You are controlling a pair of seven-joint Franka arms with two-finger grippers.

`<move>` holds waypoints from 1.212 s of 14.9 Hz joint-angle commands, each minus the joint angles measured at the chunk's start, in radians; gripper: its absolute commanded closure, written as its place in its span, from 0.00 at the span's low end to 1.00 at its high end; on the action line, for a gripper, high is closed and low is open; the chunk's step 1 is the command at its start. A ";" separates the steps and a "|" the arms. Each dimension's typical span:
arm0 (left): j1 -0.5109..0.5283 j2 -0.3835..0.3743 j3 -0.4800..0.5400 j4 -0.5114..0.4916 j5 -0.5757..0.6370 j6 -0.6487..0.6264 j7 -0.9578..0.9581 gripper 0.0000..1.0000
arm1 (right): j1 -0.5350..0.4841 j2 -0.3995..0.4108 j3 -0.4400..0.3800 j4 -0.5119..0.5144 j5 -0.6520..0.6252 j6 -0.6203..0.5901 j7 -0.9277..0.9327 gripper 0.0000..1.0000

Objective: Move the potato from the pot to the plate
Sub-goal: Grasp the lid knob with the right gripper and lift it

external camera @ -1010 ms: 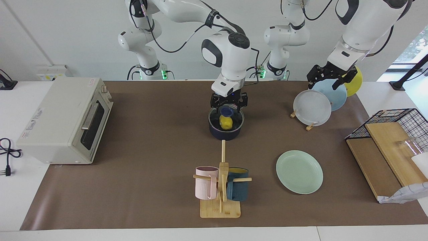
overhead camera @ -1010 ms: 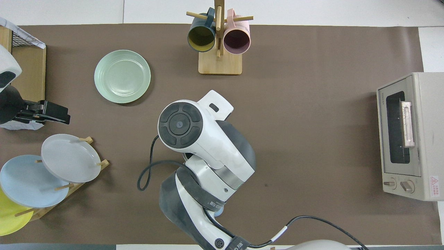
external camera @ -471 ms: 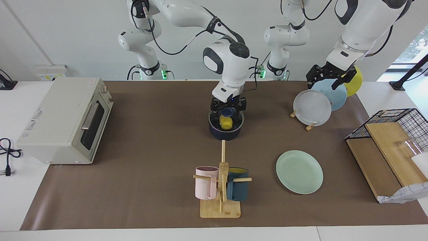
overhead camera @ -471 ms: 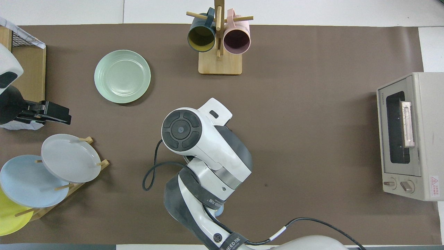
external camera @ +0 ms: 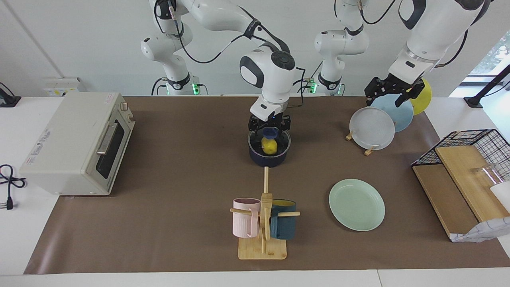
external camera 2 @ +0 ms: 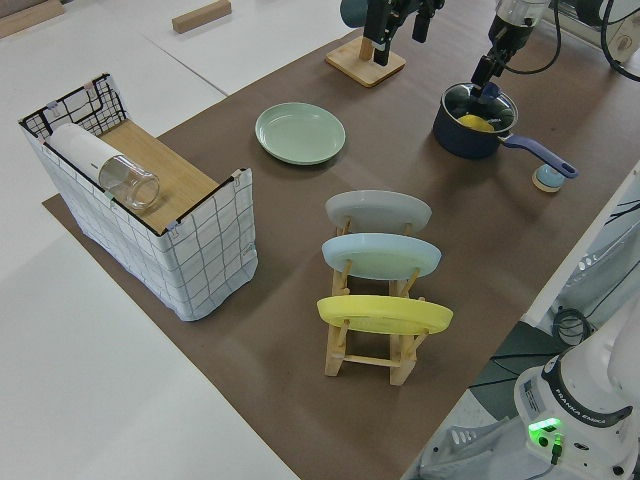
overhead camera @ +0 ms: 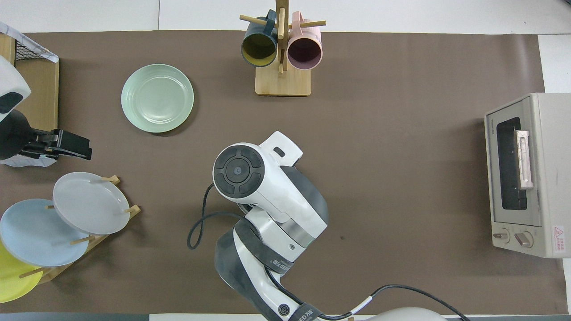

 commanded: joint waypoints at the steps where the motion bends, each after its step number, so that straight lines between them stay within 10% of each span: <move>1: 0.002 -0.015 -0.004 -0.014 -0.011 0.007 -0.003 0.00 | -0.001 -0.029 0.005 -0.040 0.024 0.029 0.024 0.00; 13: 0.001 -0.015 -0.010 -0.016 -0.011 0.004 -0.005 0.00 | 0.004 -0.037 0.005 -0.071 0.024 0.044 0.022 0.00; 18: 0.001 -0.015 -0.011 -0.016 -0.011 0.007 -0.005 0.00 | 0.004 -0.037 0.005 -0.077 0.024 0.064 0.022 0.24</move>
